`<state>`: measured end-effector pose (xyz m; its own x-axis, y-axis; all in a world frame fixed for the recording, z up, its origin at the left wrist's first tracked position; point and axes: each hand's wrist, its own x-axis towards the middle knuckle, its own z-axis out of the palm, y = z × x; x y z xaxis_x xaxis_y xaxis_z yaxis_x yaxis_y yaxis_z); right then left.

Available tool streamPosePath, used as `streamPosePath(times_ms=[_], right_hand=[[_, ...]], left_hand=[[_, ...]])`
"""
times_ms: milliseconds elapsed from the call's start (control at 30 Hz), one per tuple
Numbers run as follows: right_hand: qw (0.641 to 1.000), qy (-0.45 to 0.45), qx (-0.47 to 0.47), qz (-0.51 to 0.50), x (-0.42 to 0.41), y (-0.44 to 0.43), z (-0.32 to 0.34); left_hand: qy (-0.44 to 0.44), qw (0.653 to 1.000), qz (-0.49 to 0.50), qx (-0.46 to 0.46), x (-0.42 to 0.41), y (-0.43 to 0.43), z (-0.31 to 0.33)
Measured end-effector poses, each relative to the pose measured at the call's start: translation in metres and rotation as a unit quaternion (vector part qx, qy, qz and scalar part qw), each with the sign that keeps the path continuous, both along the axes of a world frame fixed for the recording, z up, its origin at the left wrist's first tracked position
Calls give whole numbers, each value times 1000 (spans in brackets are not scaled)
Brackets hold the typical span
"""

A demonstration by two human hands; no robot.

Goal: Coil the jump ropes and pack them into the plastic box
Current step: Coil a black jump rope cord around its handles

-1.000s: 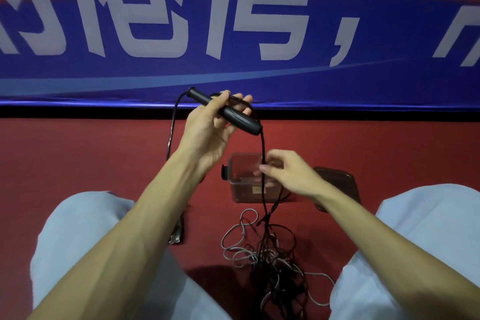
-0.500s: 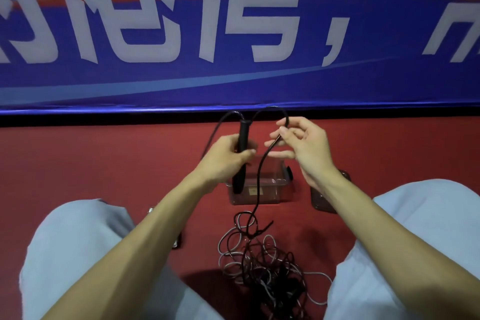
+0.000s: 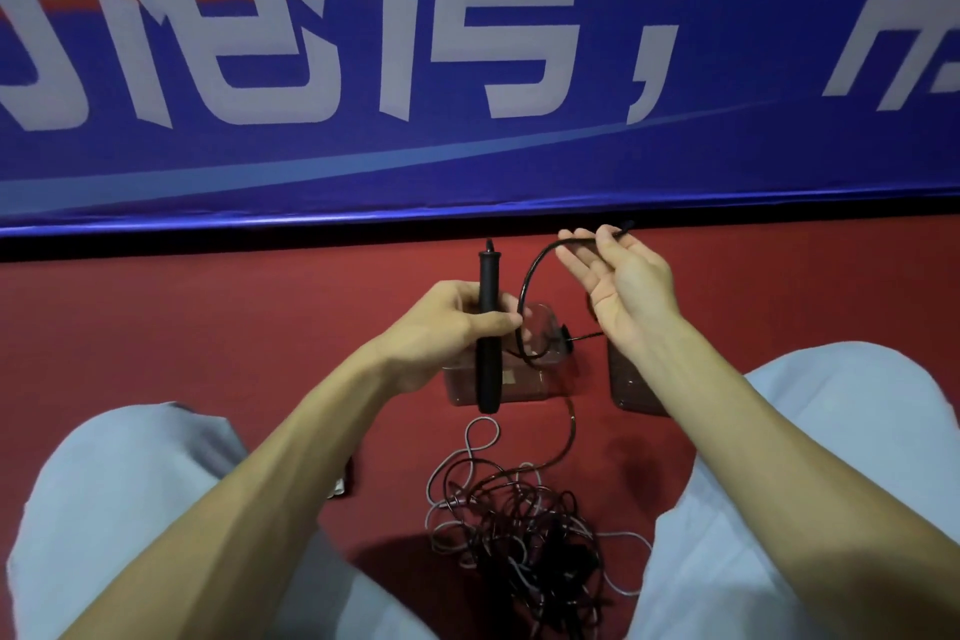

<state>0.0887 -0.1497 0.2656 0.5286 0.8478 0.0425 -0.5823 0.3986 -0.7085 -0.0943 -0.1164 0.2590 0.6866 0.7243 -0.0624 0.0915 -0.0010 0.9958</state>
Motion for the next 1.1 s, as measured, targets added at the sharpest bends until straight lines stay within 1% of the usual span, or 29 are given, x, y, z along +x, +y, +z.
streamPosePath(times_ms=[100, 167, 200, 267, 300, 367, 467, 533, 567, 667, 733, 767, 833, 900, 967, 1100], right_hand=[[1000, 22, -19, 6, -1, 2, -2], [998, 17, -47, 25, -3, 3, -5], [997, -2, -67, 41, -5, 2, -7], [986, -88, -112, 85, -9, 1, -12], [974, -148, -134, 110, -12, 1, -15], [931, -282, -171, 155, -19, 0, -19], [843, -458, -183, 217, -30, -2, -26], [795, -520, -168, 264, -34, -4, -31], [782, -534, -161, 277, -34, -3, -34], [768, -562, -161, 262, -35, -2, -39], [776, -559, -181, 232, -34, 0, -41], [783, -550, -193, 217, -33, 0, -41], [809, -520, -201, 184, -31, -1, -39], [852, -463, -184, 161, -29, -2, -32], [891, -404, -153, 140, -26, -3, -24], [938, -311, -102, 115, -18, -5, -9]], left_hand=[[-65, 997, 49, -13, 0, 0, 5], [-104, 990, 92, -15, -1, 2, 9], [-125, 986, 111, -24, -1, 3, 10], [-173, 973, 142, -53, -2, 5, 13], [-194, 966, 154, -67, -2, 7, 15], [-232, 953, 170, -94, -4, 9, 17], [-305, 923, 185, -143, -7, 14, 20], [-345, 903, 193, -167, -10, 17, 20], [-360, 895, 196, -177, -11, 18, 21], [-399, 872, 200, -203, -13, 20, 21], [-394, 872, 217, -190, -13, 21, 21], [-372, 882, 235, -168, -13, 21, 20], [-291, 911, 272, -105, -12, 24, 18], [-192, 939, 280, -57, -10, 25, 13], [-105, 960, 258, -26, -7, 24, 7], [29, 985, 152, 71, -4, 19, -1]])
